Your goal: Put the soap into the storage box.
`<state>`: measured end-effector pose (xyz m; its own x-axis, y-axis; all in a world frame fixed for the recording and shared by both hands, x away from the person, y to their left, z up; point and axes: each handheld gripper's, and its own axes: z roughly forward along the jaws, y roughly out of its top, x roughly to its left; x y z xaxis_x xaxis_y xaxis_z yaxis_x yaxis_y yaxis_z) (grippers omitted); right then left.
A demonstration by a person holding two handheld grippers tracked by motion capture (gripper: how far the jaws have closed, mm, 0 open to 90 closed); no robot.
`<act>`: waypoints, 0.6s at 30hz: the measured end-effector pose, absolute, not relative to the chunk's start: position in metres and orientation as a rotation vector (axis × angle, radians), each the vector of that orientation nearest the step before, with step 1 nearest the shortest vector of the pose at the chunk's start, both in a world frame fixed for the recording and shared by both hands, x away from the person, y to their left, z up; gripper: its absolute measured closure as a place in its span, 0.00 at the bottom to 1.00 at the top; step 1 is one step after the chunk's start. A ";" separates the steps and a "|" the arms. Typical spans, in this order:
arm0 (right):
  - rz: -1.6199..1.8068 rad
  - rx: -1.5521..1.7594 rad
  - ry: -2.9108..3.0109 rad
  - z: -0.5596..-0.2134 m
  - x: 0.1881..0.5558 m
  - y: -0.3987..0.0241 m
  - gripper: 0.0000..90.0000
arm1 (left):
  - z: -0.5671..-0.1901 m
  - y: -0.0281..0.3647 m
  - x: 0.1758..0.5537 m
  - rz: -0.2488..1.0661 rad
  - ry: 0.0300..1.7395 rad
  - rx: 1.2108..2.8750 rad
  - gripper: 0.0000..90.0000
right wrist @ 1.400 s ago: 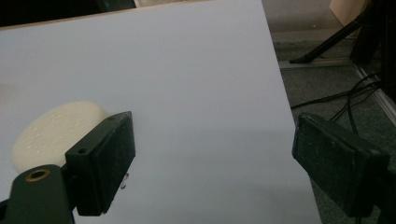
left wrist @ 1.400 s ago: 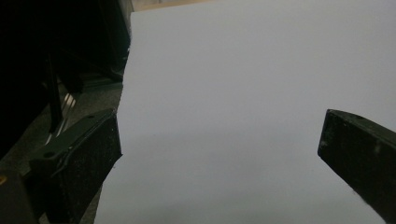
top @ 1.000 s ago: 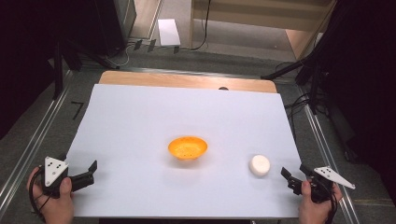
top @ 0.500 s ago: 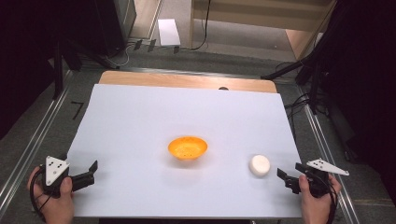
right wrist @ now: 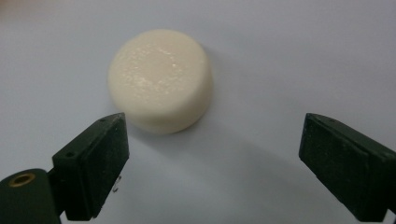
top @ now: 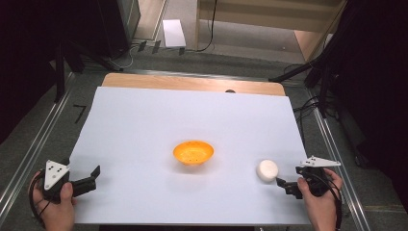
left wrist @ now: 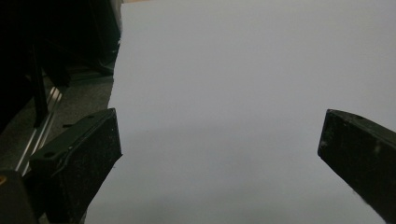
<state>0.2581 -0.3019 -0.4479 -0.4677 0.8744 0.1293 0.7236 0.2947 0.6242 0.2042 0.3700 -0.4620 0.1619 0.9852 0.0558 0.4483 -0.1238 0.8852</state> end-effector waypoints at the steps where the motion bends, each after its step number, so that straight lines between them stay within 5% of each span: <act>1: 0.928 1.468 2.327 -0.448 0.258 -0.302 0.08 | -0.462 0.370 0.204 0.903 1.384 1.684 0.00; 18: 0.911 1.418 2.419 -0.450 0.271 -0.272 0.18 | -0.462 0.371 0.204 0.885 1.369 1.685 0.00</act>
<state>0.2711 -0.2722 -0.4501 -0.5230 0.8413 0.1367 0.7225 0.3525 0.5948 0.2037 0.3712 -0.4621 0.1785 0.9830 0.0426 0.4431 -0.1190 0.8886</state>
